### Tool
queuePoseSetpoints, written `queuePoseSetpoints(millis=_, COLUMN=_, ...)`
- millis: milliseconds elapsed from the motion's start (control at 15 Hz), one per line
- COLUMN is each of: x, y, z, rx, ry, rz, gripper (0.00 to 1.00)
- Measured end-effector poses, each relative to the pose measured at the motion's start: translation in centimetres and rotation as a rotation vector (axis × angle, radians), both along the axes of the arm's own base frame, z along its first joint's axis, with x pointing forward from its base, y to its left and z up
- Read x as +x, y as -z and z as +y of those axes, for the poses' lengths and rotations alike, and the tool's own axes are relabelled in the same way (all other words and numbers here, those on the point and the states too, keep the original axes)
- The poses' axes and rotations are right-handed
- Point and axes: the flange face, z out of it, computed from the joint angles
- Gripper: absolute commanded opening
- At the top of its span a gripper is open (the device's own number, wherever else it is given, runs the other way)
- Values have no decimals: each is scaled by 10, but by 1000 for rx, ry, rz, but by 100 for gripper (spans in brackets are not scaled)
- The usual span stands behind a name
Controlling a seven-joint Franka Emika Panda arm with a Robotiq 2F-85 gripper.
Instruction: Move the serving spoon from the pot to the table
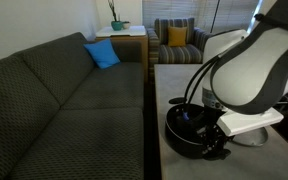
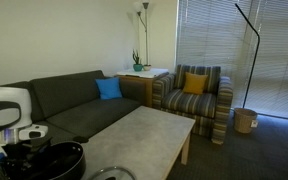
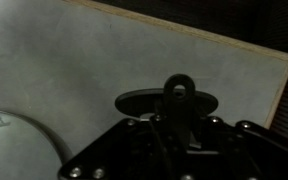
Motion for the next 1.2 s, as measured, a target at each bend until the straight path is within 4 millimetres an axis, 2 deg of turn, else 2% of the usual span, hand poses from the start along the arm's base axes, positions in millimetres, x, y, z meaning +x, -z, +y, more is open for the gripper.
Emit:
queuePoseSetpoints(millis=400, x=-4, y=-8, z=10, rx=-11, ry=1, rz=-15, gripper=7)
queuePoseSetpoints(millis=800, x=-12, y=-38, z=27, rx=-64, ry=5, rz=-58, gripper=7)
queuePoseSetpoints(millis=1200, x=-27, y=-66, z=32, rx=-102, ry=-24, rz=-85, gripper=7)
